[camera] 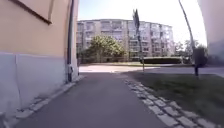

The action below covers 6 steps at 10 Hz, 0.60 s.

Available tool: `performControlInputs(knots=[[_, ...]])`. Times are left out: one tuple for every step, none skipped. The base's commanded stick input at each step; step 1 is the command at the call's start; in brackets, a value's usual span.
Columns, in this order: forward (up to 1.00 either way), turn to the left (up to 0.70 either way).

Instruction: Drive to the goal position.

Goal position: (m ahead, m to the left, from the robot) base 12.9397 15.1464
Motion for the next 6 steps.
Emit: performControlInputs(knots=[[0.7, 0.0], [0.7, 0.0], [0.7, 0.0], [0.7, 0.0], [0.7, 0.0], [0.7, 0.0]])
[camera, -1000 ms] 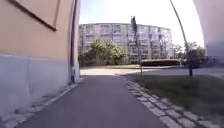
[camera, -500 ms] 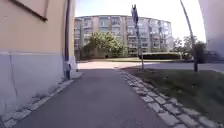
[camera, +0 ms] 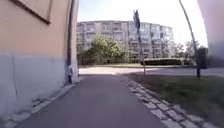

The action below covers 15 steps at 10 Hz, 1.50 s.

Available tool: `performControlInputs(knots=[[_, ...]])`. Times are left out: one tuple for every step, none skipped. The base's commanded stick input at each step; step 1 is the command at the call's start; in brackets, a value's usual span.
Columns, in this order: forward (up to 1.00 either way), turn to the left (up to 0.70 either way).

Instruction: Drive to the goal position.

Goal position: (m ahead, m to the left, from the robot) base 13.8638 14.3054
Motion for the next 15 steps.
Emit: performControlInputs(knots=[[0.7, 0.0], [0.7, 0.0], [0.7, 0.0], [0.7, 0.0], [0.7, 0.0], [0.7, 0.0], [0.7, 0.0], [0.7, 0.14], [0.7, 0.31], [0.7, 0.3], [0.7, 0.09], [0.7, 0.0], [0.7, 0.0], [0.7, 0.0], [0.7, 0.0]])
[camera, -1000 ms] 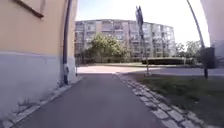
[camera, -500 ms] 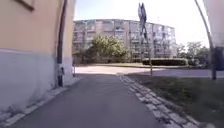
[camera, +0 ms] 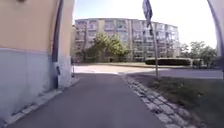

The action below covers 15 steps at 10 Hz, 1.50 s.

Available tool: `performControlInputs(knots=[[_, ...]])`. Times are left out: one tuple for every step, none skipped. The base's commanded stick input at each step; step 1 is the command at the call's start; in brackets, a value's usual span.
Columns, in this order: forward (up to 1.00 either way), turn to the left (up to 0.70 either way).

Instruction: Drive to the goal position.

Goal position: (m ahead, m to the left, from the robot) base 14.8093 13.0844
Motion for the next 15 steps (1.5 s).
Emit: performControlInputs(knots=[[0.7, 0.15], [0.7, 0.33], [0.7, 0.27], [0.7, 0.17], [0.7, 0.08], [0.7, 0.0], [0.7, 0.0], [0.7, 0.0], [0.7, 0.0], [0.7, 0.0], [0.7, 0.0], [0.7, 0.0], [0.7, 0.0], [0.7, 0.0], [0.7, 0.0]])
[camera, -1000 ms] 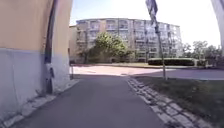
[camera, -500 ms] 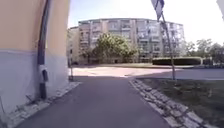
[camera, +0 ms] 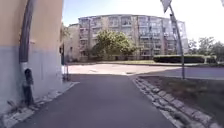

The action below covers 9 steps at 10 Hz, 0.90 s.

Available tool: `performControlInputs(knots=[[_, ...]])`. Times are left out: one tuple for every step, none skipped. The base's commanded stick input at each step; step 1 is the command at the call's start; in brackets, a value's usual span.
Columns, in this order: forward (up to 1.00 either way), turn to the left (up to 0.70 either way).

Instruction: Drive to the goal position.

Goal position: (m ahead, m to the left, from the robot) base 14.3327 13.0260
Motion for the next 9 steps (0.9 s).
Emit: performControlInputs(knots=[[0.7, 0.0], [0.7, 0.0], [0.7, 0.0], [0.7, 0.0], [0.7, 0.0], [0.7, 0.0], [0.7, 0.0], [0.7, 0.0], [0.7, 0.0]])
